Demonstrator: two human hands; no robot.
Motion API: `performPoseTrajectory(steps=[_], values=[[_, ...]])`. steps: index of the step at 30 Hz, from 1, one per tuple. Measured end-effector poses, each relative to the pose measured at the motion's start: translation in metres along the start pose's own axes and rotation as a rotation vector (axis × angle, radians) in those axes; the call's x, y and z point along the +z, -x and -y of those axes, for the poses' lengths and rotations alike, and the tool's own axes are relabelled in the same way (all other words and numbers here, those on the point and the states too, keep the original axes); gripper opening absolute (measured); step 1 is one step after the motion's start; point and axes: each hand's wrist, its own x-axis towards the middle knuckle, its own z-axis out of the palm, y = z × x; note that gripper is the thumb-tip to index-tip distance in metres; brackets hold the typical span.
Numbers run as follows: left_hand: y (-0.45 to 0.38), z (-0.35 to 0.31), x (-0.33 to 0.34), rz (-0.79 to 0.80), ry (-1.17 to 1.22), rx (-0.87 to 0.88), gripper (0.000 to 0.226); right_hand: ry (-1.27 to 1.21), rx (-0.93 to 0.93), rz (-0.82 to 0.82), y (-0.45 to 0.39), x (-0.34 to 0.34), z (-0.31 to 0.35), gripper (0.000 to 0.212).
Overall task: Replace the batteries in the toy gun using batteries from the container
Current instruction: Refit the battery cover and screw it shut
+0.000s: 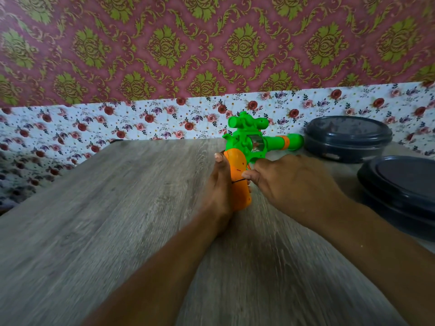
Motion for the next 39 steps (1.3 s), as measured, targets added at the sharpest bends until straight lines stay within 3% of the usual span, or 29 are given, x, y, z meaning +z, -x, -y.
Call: performPoseTrajectory(steps=[8, 14, 16, 21, 25, 30, 39], values=[[-0.001, -0.006, 0.002, -0.025, 0.106, -0.011, 0.079, -0.270, 0.009, 0.055, 0.002, -0.002, 0.007, 0.028], [-0.002, -0.002, 0.001, 0.024, 0.092, -0.004, 0.069, -0.039, -0.023, 0.016, 0.000, 0.003, 0.006, 0.014], [-0.001, -0.003, 0.000, 0.032, 0.088, 0.007, 0.068, 0.104, -0.021, -0.025, -0.001, 0.005, 0.005, 0.019], [-0.001, -0.003, -0.002, -0.002, 0.051, -0.016, 0.066, 0.198, 0.026, -0.005, 0.002, 0.003, 0.005, 0.031], [0.001, -0.008, 0.000, -0.005, 0.084, -0.051, 0.065, 0.009, 0.035, 0.064, 0.002, -0.003, 0.014, 0.042], [-0.002, -0.008, 0.001, 0.005, 0.201, -0.055, 0.078, -0.180, 0.002, 0.052, 0.002, -0.001, 0.007, 0.033], [-0.002, -0.009, 0.002, 0.015, 0.228, -0.073, 0.077, -0.254, 0.025, -0.030, -0.004, -0.001, 0.004, 0.027]])
